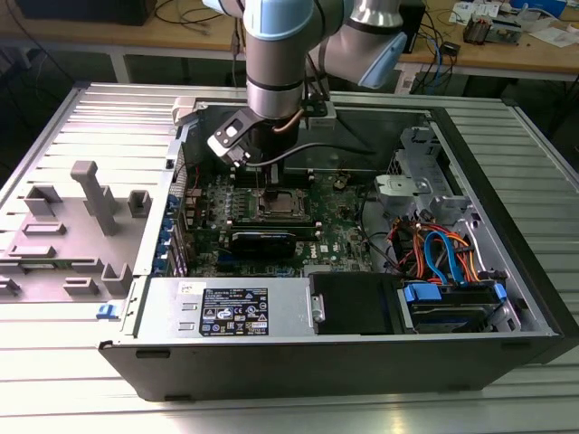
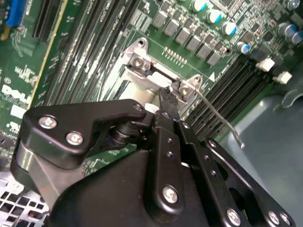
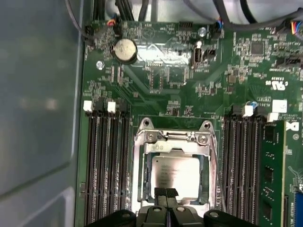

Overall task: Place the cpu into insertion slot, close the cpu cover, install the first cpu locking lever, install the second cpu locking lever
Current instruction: 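Close the cpu cover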

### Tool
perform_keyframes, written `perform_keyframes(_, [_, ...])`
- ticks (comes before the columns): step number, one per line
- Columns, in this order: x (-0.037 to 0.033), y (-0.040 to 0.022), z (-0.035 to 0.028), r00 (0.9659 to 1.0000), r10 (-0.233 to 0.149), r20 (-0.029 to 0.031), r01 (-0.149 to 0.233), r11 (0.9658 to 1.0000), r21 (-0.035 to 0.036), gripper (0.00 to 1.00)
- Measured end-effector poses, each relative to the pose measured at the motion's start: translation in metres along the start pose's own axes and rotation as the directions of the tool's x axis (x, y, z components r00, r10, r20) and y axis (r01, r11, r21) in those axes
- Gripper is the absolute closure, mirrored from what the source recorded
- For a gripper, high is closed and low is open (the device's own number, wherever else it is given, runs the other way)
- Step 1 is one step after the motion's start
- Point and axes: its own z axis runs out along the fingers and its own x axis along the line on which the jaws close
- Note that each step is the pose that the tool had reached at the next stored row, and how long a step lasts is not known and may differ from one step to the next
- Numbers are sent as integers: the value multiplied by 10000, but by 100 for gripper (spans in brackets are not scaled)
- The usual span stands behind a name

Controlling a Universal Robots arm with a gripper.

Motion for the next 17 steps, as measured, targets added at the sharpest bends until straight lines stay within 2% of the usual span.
perform_keyframes(4, [1, -28, 54, 10000, -17, 8, 17, 10000, 2, 89])
perform_keyframes(7, [2, -39, 56, 10000, -25, 5, 25, 10000, -1, 89])
perform_keyframes(13, [2, -39, 19, 10000, -27, 2, 27, 10000, -14, 89])
perform_keyframes(17, [-4, 80, 18, 10000, -26, 5, 26, 10000, -13, 89])
